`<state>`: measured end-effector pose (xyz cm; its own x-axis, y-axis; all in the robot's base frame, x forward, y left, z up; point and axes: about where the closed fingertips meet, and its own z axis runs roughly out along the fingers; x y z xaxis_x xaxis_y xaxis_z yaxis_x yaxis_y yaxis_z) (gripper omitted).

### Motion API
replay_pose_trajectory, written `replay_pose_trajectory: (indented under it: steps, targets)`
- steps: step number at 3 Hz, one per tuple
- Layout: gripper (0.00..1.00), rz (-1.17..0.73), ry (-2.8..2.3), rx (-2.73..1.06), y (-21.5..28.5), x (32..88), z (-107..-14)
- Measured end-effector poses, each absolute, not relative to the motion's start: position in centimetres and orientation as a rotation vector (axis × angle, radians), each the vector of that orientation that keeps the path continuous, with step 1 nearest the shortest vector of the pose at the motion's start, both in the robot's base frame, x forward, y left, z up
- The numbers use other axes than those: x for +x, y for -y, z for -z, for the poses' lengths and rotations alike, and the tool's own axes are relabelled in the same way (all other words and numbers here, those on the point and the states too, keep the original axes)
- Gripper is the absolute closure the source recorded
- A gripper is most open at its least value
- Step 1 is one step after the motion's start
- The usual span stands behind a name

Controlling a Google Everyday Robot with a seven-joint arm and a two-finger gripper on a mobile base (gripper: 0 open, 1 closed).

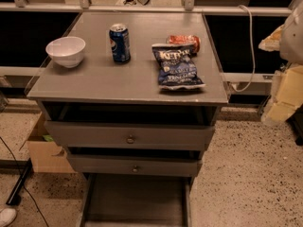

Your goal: Place blue chip bag into bottom drawer

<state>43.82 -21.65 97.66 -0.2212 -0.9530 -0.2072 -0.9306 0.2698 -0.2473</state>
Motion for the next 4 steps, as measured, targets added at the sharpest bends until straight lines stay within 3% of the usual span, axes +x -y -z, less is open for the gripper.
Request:
replay_pose_trajectory:
  steps: [4]
  targets:
    - [0.00, 0.061, -2.356, -1.544, 19.1, 48.5, -97.9]
